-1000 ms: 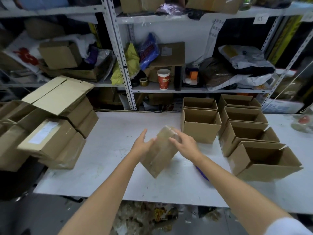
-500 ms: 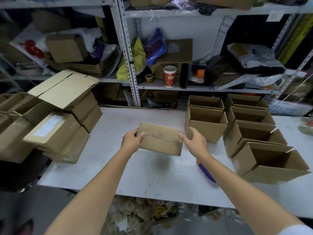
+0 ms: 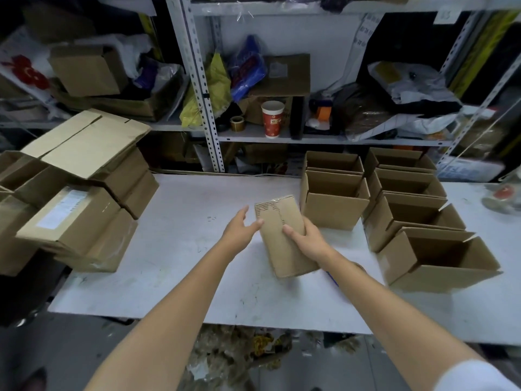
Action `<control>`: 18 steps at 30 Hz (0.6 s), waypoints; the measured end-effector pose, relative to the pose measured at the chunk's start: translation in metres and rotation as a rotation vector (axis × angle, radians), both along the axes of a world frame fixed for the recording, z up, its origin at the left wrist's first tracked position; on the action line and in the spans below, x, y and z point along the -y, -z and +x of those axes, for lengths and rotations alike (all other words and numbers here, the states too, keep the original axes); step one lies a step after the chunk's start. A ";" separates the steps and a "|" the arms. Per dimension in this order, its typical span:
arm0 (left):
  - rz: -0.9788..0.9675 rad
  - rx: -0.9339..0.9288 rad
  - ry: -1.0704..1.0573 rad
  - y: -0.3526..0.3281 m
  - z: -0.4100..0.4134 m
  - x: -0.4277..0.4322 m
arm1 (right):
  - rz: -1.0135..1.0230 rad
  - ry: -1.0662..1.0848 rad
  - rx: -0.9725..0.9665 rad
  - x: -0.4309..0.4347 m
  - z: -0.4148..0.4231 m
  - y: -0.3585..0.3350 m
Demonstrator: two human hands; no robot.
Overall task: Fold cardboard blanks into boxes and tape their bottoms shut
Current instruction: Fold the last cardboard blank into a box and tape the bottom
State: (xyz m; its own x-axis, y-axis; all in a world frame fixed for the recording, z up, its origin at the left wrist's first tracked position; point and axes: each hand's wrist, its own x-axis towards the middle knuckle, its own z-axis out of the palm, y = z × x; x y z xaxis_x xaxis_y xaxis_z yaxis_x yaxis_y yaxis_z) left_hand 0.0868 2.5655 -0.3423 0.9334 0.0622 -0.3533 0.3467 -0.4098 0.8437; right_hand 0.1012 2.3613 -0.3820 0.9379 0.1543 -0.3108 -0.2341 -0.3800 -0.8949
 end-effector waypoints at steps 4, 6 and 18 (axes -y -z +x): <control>-0.184 -0.107 0.086 0.024 -0.018 0.019 | 0.138 -0.007 -0.239 -0.002 -0.011 0.001; -0.189 -0.089 0.080 0.037 -0.020 0.021 | 0.146 -0.019 -0.281 0.000 -0.017 0.005; -0.244 -0.277 -0.013 0.065 -0.013 0.017 | -0.030 -0.003 -0.407 0.042 -0.016 0.046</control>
State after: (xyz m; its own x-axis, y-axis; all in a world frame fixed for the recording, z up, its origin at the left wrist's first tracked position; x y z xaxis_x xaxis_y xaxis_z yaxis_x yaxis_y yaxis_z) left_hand 0.0739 2.5480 -0.4074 0.7998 -0.0442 -0.5986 0.5797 -0.2018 0.7895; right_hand 0.0848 2.3193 -0.4280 0.7368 0.1416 -0.6611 -0.5660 -0.4055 -0.7177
